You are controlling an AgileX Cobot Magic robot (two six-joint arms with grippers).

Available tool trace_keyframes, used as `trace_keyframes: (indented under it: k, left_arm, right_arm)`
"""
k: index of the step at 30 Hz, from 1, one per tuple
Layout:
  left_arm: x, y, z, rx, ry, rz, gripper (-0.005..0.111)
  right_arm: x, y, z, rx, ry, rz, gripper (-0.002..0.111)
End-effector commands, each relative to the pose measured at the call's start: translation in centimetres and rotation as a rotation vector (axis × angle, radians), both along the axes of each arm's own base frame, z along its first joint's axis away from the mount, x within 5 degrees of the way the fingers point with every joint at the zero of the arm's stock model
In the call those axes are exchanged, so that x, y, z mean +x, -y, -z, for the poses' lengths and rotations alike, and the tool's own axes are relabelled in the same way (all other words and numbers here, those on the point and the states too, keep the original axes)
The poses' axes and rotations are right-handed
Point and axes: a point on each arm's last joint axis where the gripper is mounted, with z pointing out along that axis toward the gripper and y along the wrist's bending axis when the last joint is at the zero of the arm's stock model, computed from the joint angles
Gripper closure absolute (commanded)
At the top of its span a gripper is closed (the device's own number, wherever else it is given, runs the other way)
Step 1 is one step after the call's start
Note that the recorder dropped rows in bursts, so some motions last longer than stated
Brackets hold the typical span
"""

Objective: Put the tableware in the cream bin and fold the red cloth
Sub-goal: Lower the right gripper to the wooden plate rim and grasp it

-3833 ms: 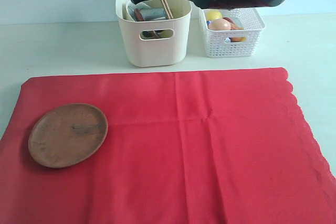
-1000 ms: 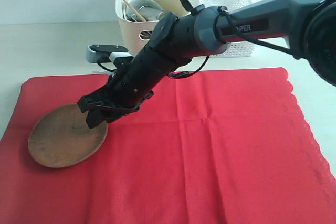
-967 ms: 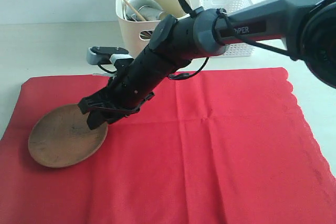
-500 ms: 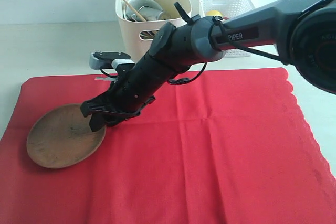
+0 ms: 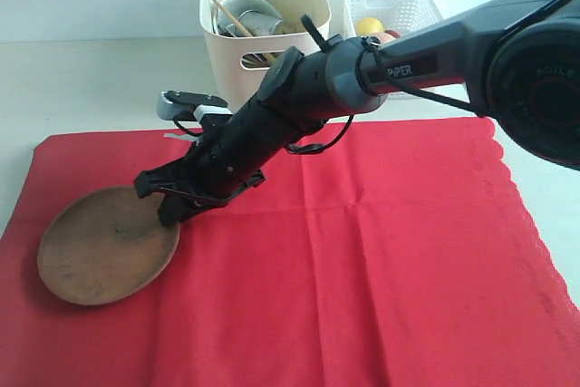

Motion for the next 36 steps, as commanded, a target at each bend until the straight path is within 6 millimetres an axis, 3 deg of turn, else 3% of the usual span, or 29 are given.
trace_keyframes:
  k: [1,12,21,26,36]
  left_arm:
    - [0.0,0.0,0.1,-0.004,-0.001,0.006,0.105]
    - [0.0,0.0,0.1,-0.004,-0.001,0.006,0.105]
    - [0.0,0.0,0.1,-0.004,-0.001,0.006,0.105]
    - [0.0,0.0,0.1,-0.004,-0.001,0.006,0.105]
    - [0.0,0.0,0.1,-0.004,-0.001,0.006,0.105]
  right_arm:
    - [0.0,0.1,0.4,-0.020,0.016,-0.028,0.108]
    - [-0.1,0.1,0.3,-0.015,-0.002,-0.013,0.108]
    - [-0.6,-0.3,-2.2,0.066,-0.055,-0.012,0.108]
    - [-0.6,-0.3,-5.0,0.108,-0.005,-0.024,0.108]
    - [-0.6,-0.2,-5.5,0.107,0.023,-0.047,0.108]
